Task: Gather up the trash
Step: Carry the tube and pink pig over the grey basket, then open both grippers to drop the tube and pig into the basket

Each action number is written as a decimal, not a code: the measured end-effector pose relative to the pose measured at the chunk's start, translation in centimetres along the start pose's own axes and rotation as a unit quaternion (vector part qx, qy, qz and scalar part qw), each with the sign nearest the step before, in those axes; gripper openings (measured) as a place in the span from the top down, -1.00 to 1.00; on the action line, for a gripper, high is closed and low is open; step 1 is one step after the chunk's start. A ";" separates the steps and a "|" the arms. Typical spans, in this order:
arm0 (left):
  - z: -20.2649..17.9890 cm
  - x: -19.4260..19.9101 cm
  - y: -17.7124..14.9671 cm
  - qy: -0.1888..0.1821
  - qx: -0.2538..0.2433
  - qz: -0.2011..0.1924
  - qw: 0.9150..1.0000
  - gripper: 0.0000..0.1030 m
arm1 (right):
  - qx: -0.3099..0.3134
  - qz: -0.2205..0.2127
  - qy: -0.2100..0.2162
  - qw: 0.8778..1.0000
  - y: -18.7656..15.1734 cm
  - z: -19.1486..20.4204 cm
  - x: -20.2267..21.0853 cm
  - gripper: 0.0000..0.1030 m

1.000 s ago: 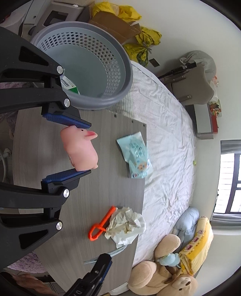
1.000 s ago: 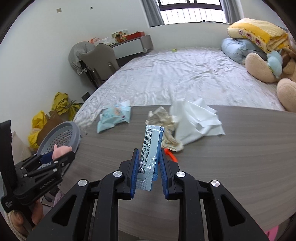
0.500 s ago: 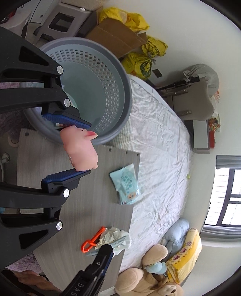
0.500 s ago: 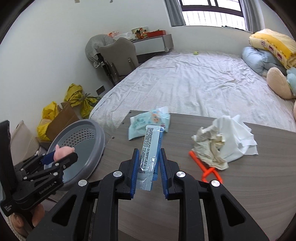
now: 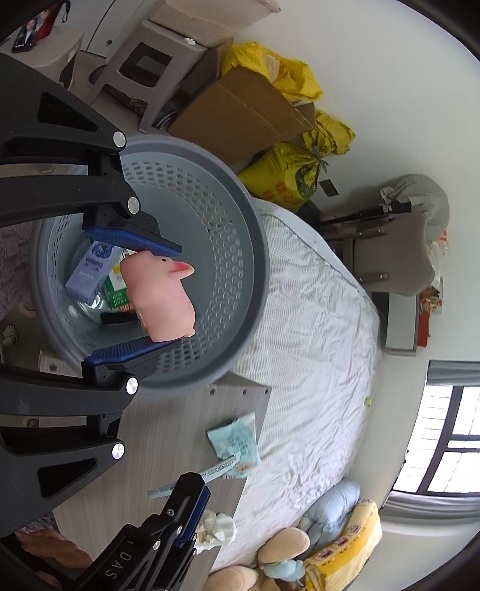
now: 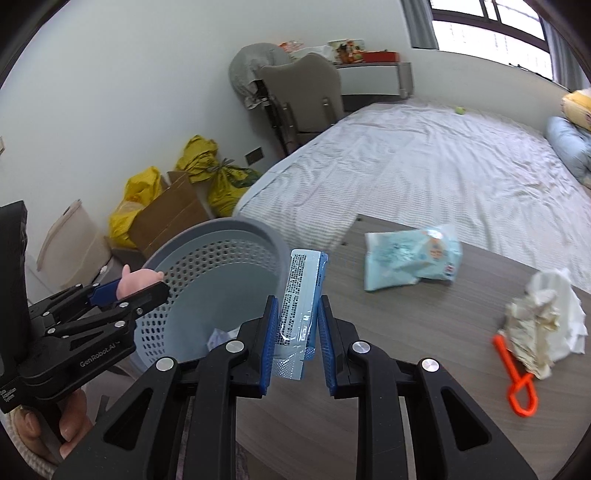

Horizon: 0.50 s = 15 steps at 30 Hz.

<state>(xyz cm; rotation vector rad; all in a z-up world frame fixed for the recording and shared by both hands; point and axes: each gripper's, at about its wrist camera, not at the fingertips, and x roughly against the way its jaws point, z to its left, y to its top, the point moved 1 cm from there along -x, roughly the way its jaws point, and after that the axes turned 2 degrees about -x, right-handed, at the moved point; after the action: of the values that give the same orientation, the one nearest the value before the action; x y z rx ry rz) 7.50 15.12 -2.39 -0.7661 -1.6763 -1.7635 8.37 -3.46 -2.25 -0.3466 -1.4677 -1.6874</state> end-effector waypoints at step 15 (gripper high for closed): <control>5.4 -3.5 -0.3 0.017 0.043 0.030 0.998 0.17 | 0.047 0.047 0.048 0.997 1.8 5.6 -6.8 0.58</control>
<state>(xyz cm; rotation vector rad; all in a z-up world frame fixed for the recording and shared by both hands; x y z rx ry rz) 9.70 20.61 -4.93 -0.7369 -1.6769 -1.6433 12.07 4.49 -4.20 -0.2759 -1.4334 -1.5342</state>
